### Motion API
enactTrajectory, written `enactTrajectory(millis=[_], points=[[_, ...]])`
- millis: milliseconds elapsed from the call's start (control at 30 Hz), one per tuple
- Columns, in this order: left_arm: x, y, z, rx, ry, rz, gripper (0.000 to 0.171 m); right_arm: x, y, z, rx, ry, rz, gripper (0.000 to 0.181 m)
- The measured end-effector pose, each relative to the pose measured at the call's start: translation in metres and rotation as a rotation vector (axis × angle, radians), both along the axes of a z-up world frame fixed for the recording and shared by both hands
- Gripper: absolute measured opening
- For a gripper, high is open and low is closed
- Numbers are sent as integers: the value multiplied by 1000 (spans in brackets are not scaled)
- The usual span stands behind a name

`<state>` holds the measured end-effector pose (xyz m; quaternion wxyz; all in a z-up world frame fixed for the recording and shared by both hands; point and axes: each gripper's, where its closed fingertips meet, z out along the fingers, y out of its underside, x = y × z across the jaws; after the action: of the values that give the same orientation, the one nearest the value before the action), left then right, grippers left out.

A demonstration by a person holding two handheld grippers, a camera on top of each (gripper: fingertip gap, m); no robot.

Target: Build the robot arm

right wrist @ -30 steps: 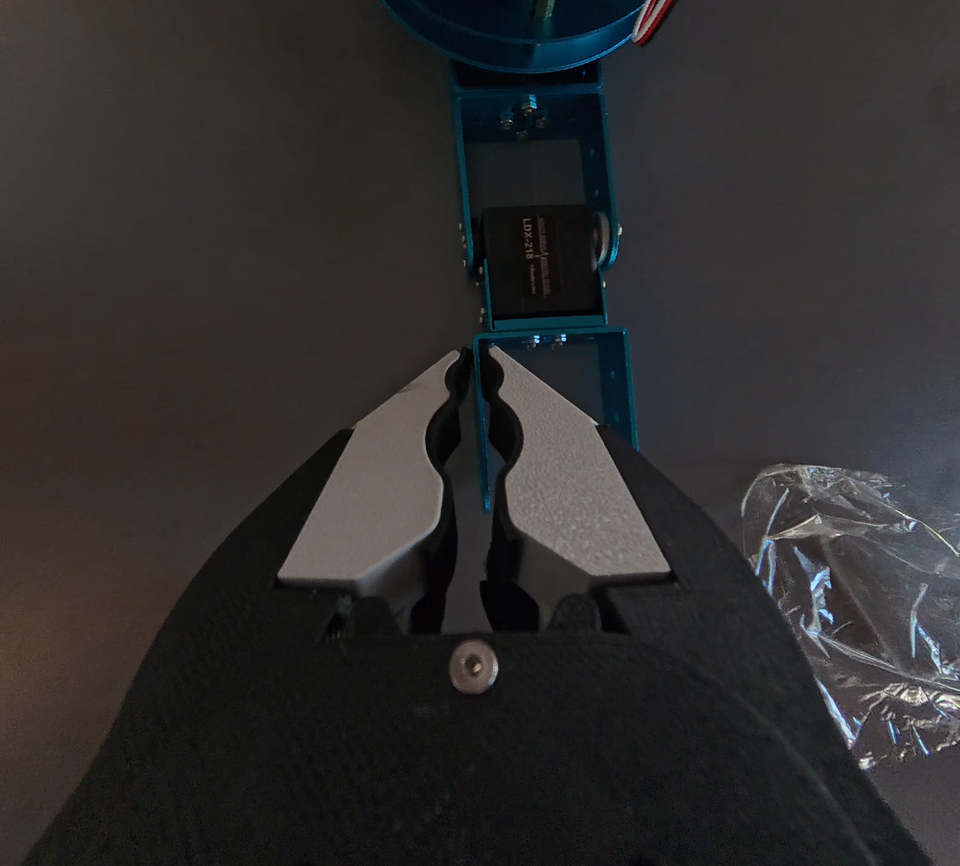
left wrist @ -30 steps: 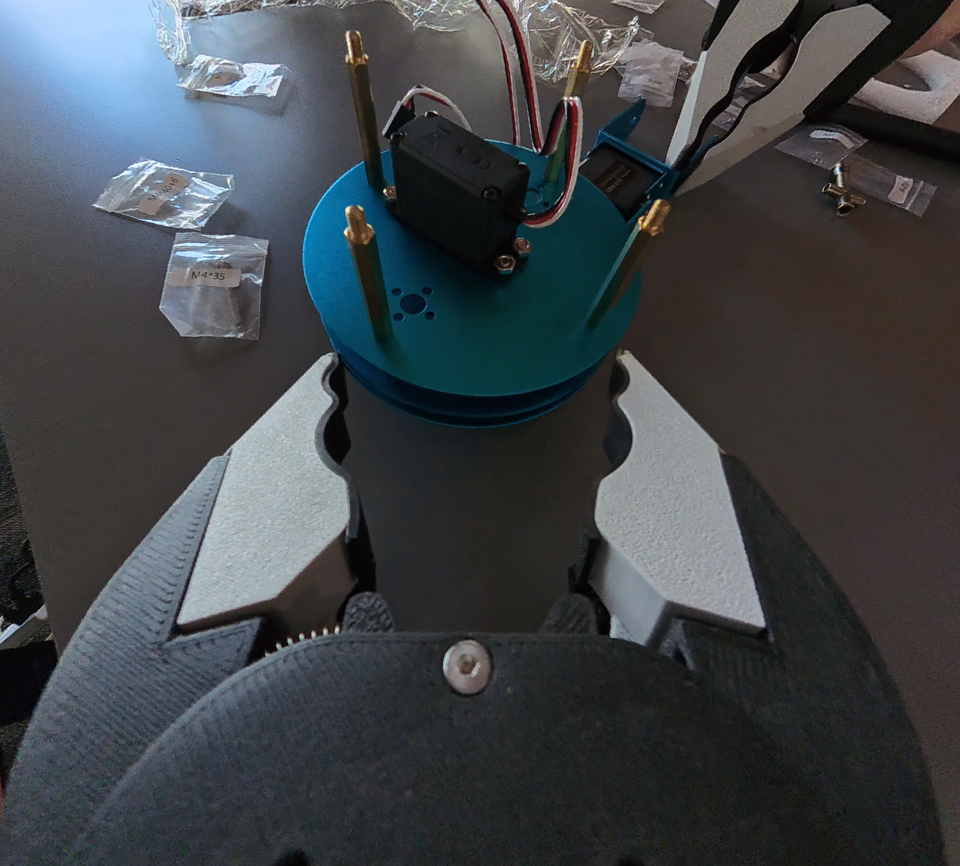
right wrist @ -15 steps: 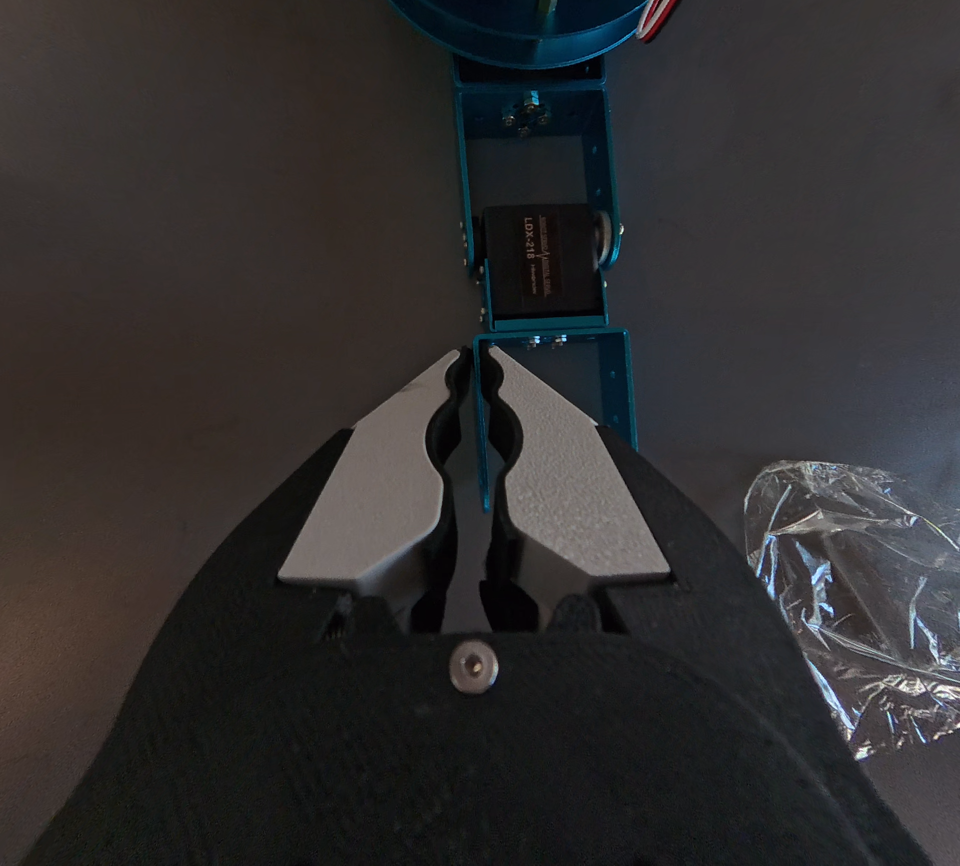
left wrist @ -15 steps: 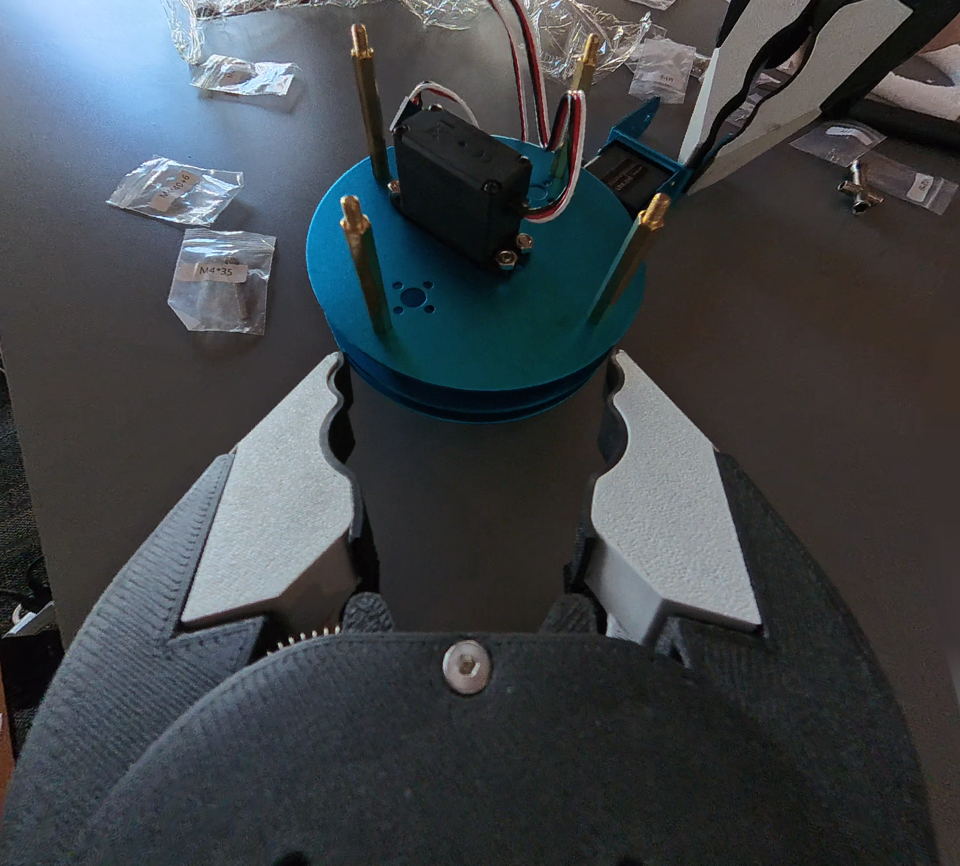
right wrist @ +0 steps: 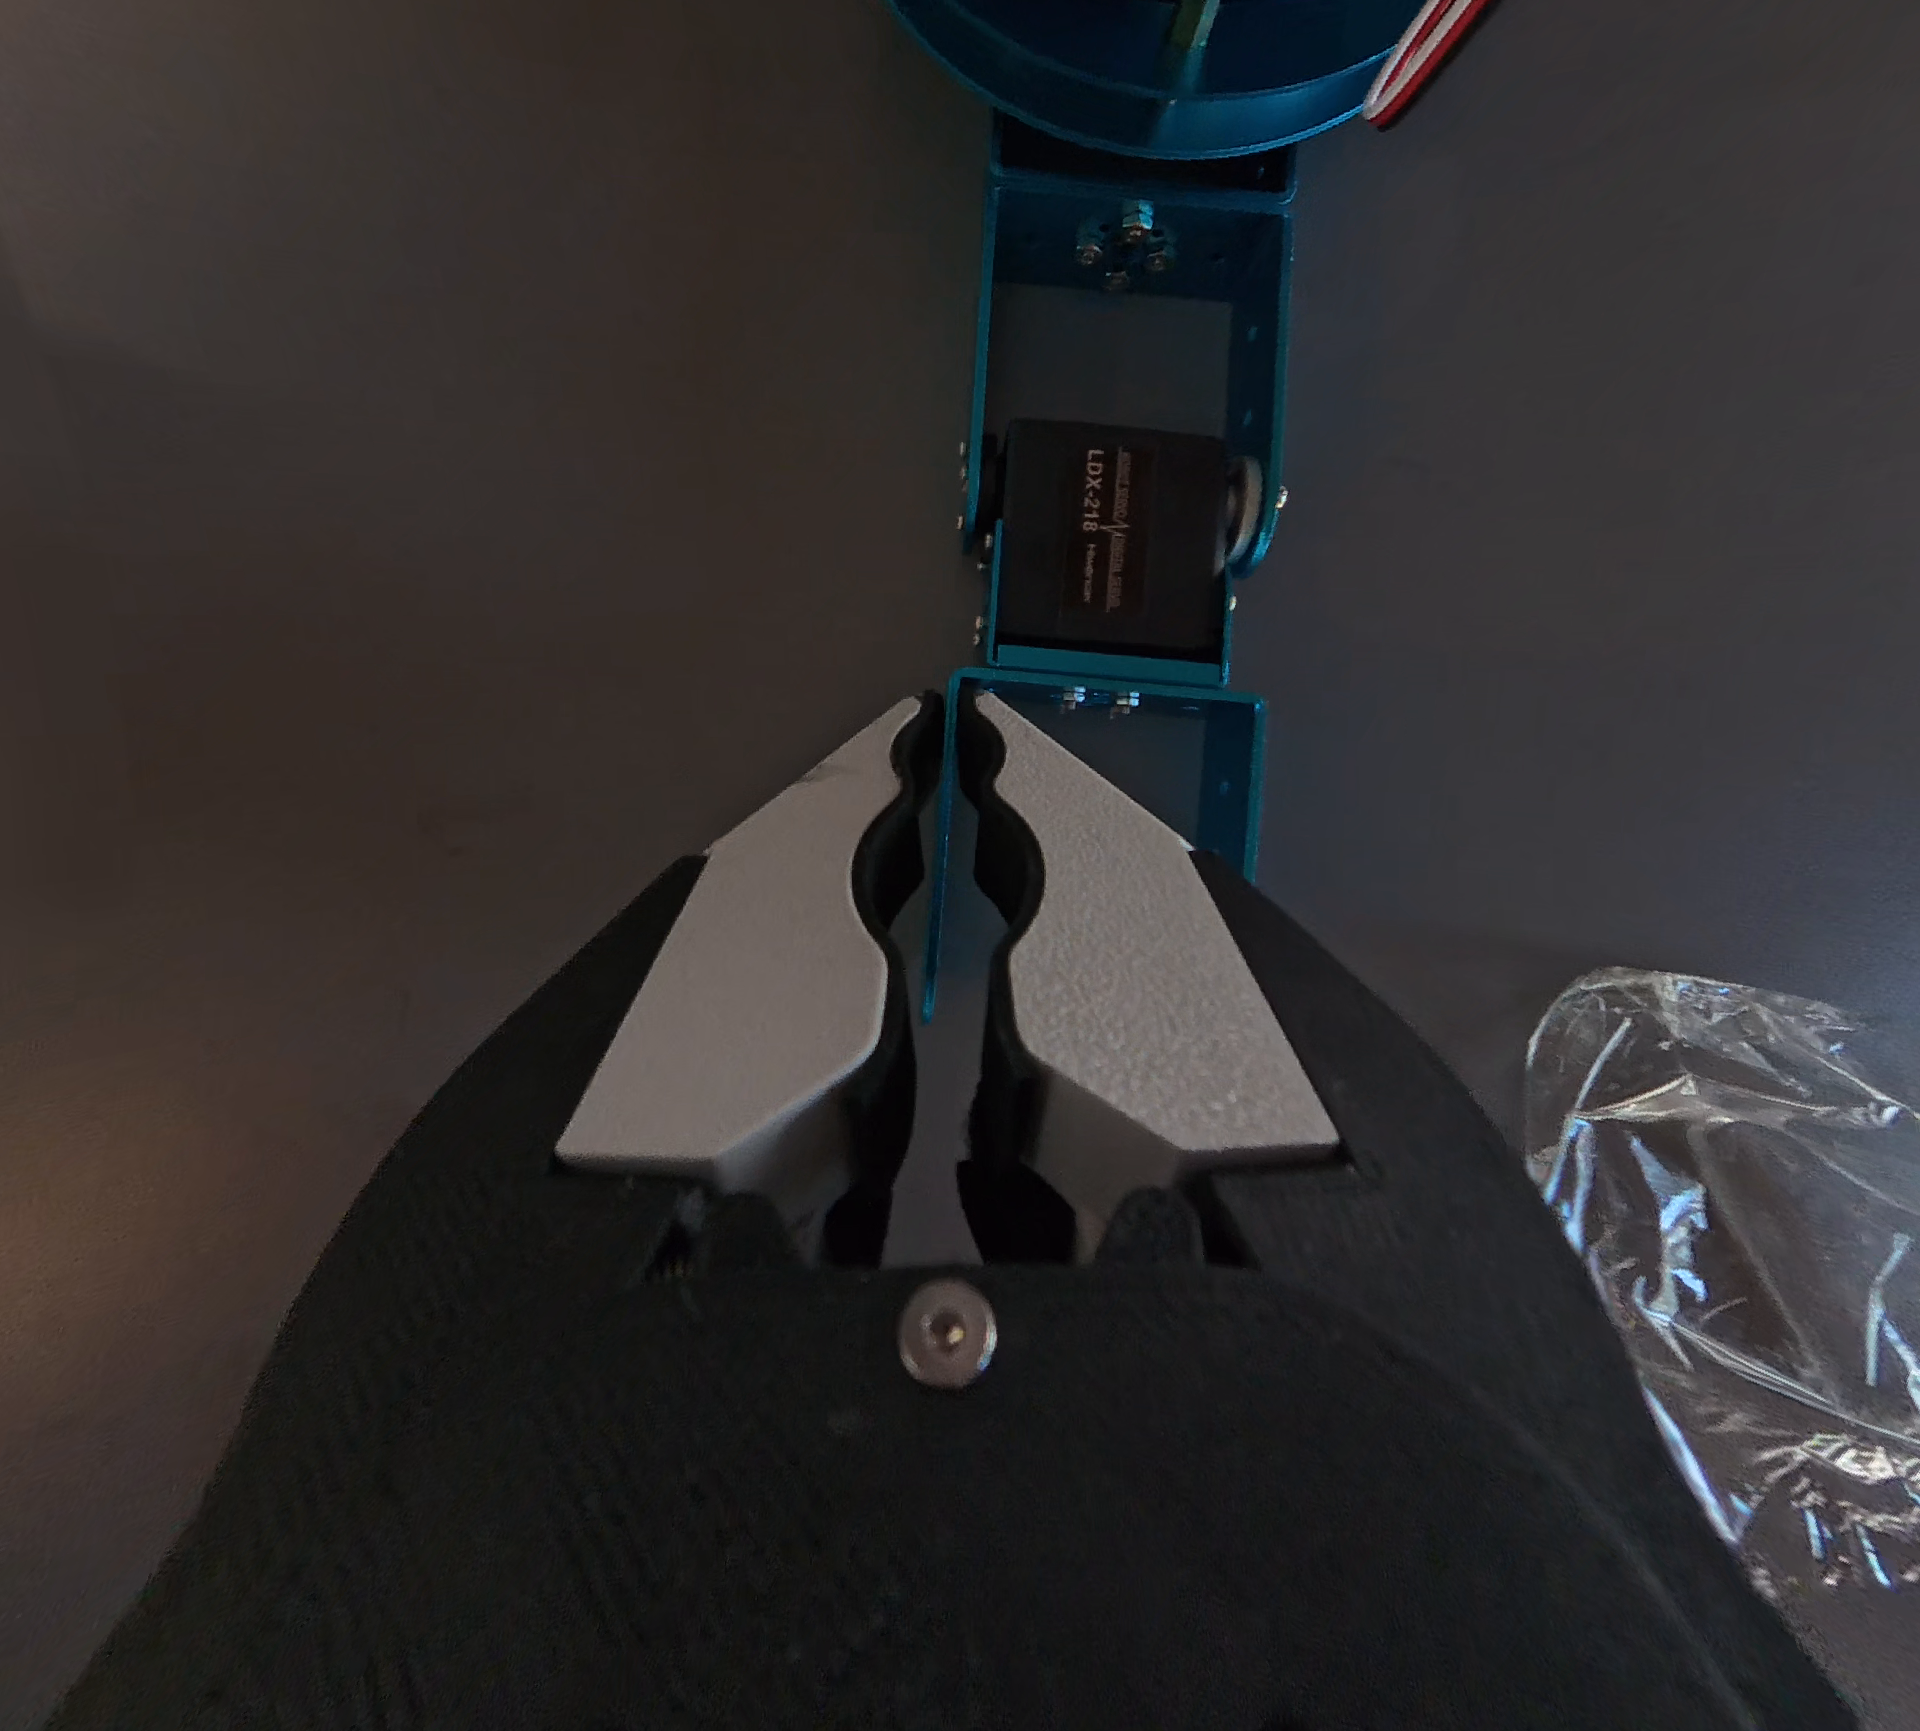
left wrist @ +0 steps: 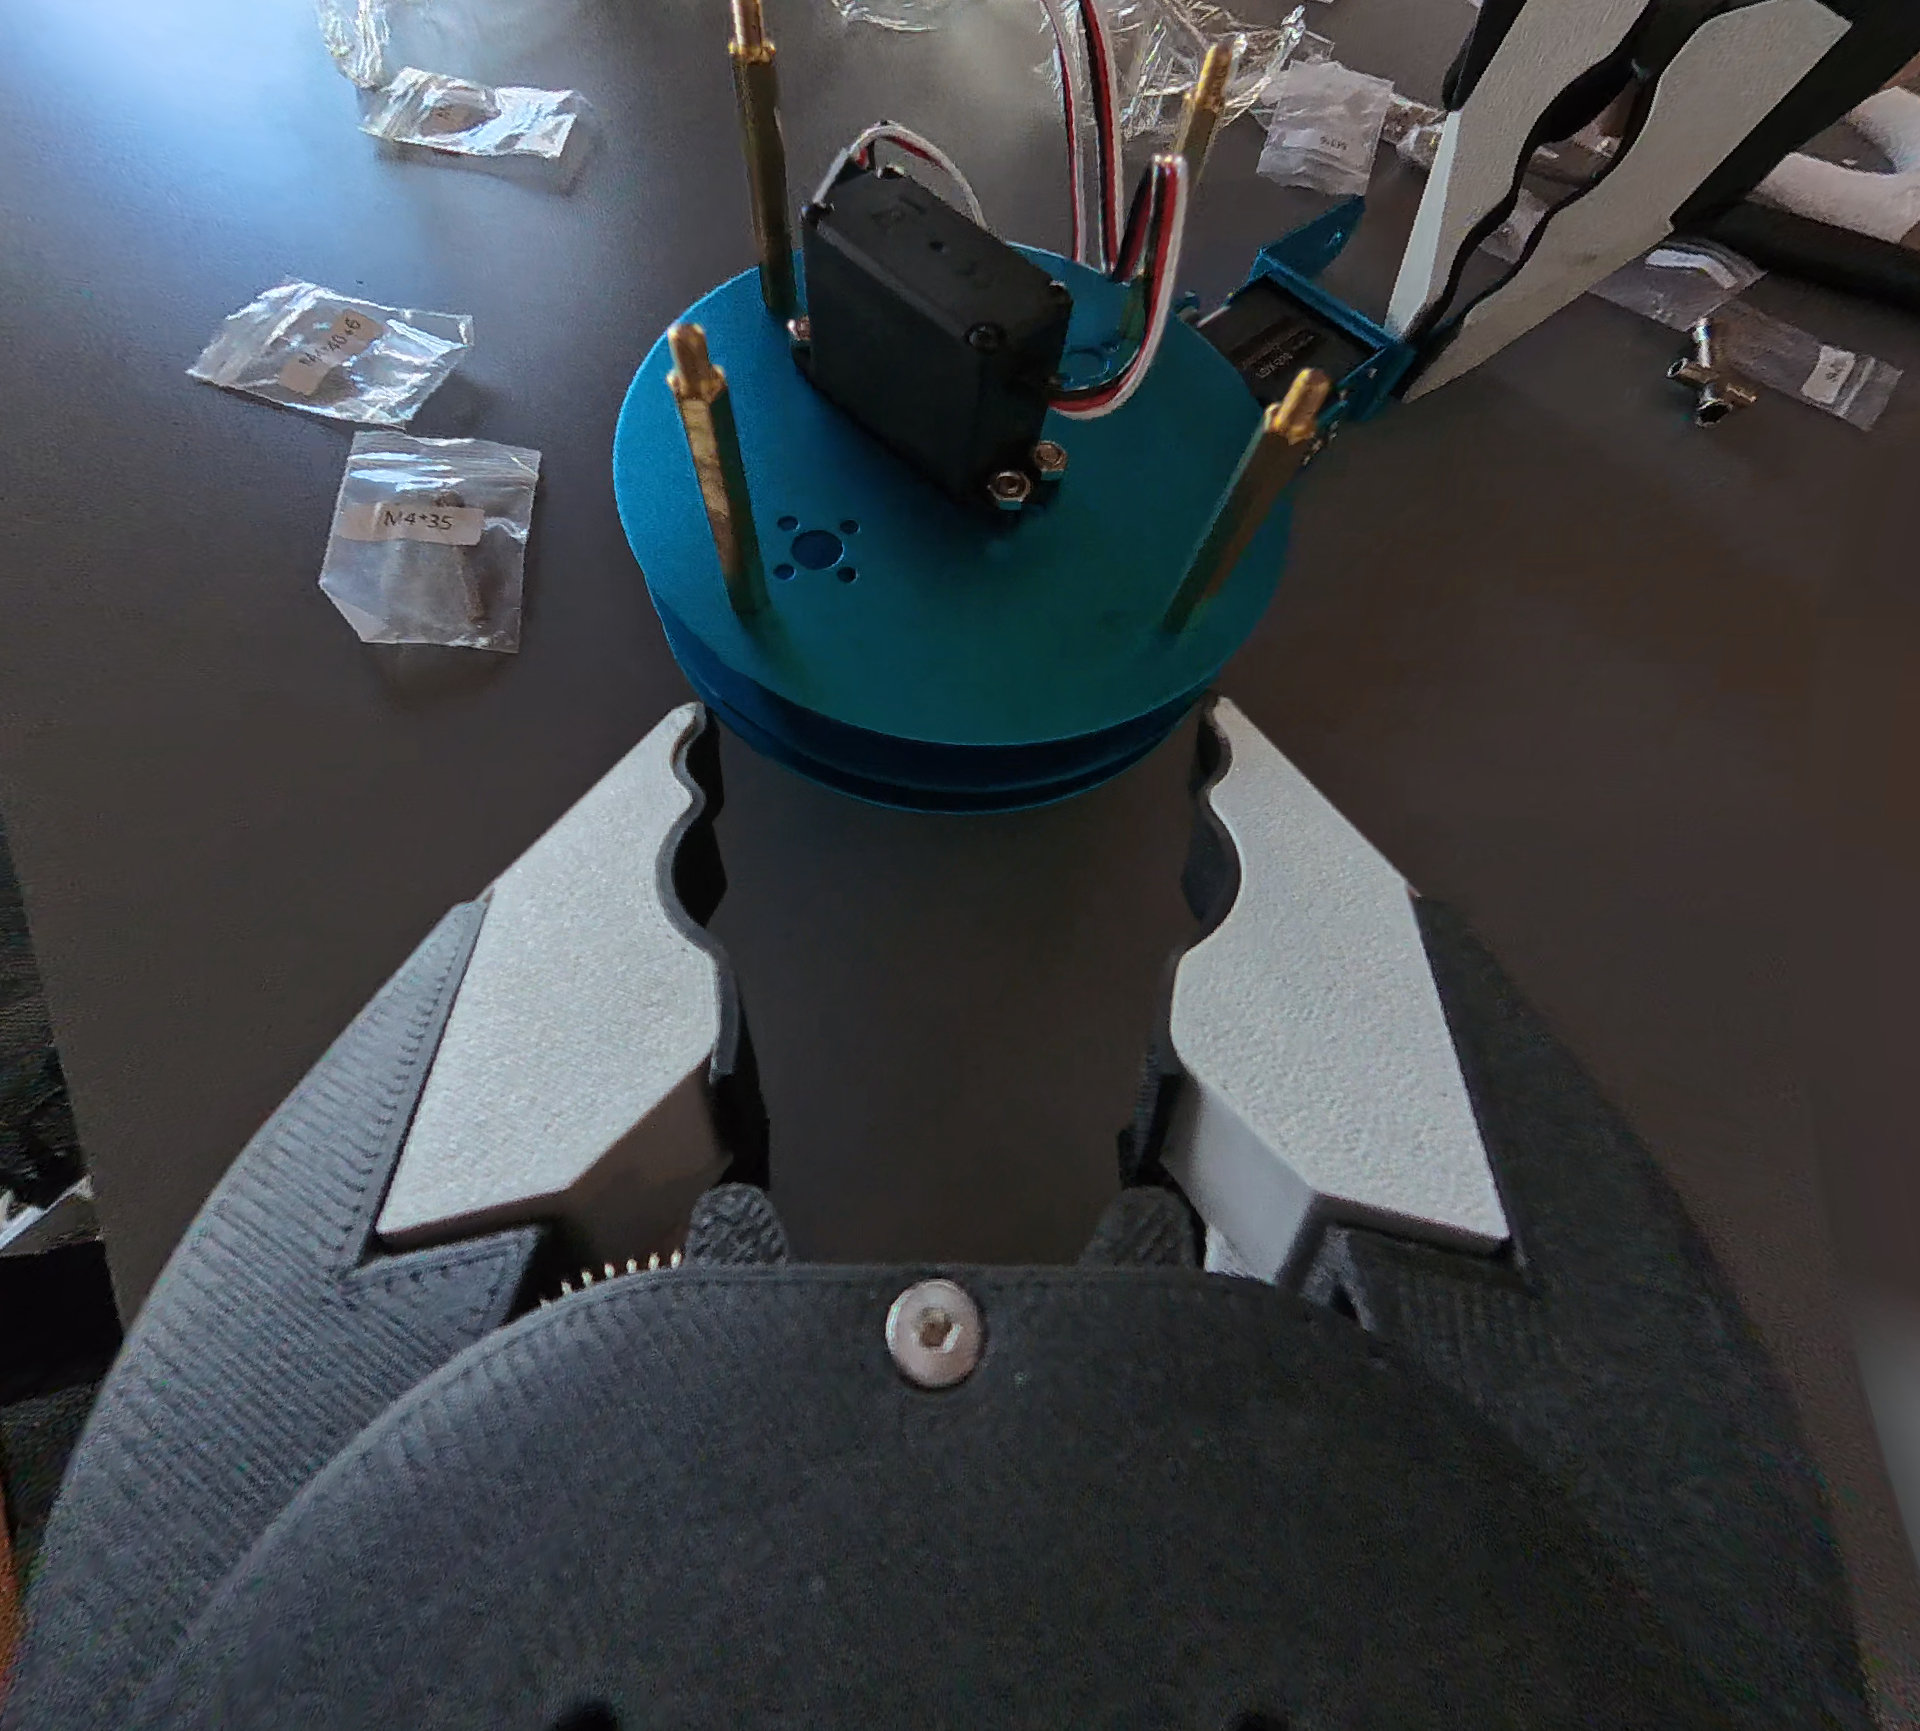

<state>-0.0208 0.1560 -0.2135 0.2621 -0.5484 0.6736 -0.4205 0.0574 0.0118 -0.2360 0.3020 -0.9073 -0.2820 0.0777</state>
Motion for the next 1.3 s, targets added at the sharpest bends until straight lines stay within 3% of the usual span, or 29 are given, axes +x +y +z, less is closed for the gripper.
enactTrajectory(millis=[200, 467, 1033, 1300], points=[[-1, 0, 2, 24, -13, 4, 87, 1, -8, -9, -48, -121, 13, 4], [0, 1, 0, -7, -6, 4, 86, 1, -9, 1, -100, -155, 4, 4], [1, -1, -1, 119, -20, 11, 83, -1, -16, -9, -219, -197, 9, 3], [0, -1, -1, 113, -21, 12, 81, 2, -14, -10, -190, -233, 17, 5]])
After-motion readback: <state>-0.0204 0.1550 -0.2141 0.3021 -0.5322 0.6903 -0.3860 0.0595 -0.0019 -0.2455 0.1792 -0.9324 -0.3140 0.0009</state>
